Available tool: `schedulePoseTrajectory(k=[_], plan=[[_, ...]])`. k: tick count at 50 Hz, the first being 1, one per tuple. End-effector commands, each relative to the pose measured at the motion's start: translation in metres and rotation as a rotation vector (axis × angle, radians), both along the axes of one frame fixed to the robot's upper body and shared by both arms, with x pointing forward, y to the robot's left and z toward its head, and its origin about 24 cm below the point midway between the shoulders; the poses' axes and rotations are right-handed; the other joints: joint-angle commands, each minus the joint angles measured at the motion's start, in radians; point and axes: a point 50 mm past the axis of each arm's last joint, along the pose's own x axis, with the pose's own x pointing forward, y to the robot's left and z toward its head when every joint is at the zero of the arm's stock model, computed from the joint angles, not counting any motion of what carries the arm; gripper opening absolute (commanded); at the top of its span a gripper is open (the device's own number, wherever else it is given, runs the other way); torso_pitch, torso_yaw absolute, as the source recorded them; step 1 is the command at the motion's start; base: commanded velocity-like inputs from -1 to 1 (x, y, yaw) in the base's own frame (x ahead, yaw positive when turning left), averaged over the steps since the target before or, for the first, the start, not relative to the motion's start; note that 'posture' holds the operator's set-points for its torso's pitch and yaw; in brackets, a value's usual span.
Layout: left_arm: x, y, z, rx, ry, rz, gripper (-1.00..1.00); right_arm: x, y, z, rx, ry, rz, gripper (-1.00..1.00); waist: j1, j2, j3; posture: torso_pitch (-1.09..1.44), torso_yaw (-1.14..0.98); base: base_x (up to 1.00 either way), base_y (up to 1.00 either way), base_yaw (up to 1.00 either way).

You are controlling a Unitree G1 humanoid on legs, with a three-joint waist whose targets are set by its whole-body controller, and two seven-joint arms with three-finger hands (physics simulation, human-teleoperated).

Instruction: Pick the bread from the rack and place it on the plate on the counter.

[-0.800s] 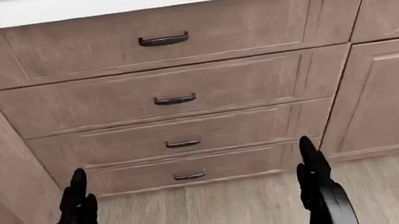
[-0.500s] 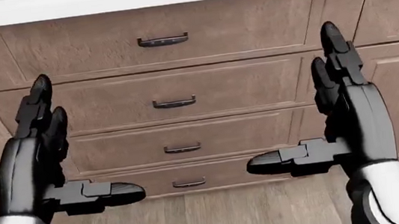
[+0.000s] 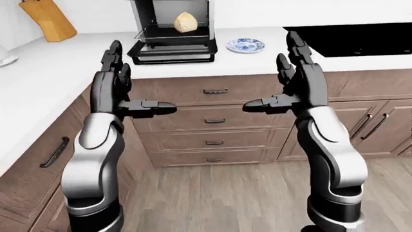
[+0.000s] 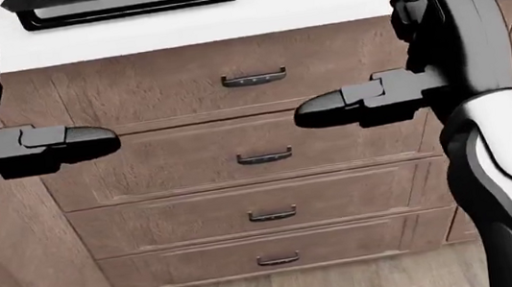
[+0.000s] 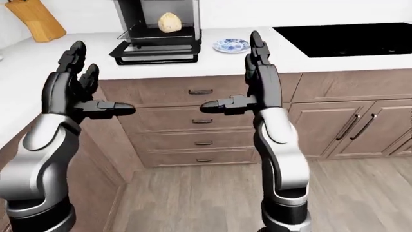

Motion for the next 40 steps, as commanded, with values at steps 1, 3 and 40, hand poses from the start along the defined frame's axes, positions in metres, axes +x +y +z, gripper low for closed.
schedulePoseTrajectory(k=[1, 3, 40], plan=[[-0.004, -0.002, 0.025, 0.009, -0.120, 0.001, 1.00, -0.008, -0.002, 0.024, 0.002, -0.115, -0.008, 1.00, -0.002, -0.003, -0.024, 0.00, 0.00, 0.37, 0.25, 0.00], [-0.005, -0.002, 0.029, 0.008, -0.125, 0.004, 1.00, -0.011, -0.002, 0.026, 0.006, -0.122, -0.006, 1.00, 0.004, -0.020, -0.020, 0.00, 0.00, 0.37, 0.25, 0.00], [-0.012, 0.013, 0.053, 0.041, -0.180, 0.059, 1.00, -0.020, -0.001, 0.063, 0.021, -0.212, 0.006, 1.00, 0.023, -0.065, -0.030, 0.00, 0.00, 0.29, 0.12, 0.00]])
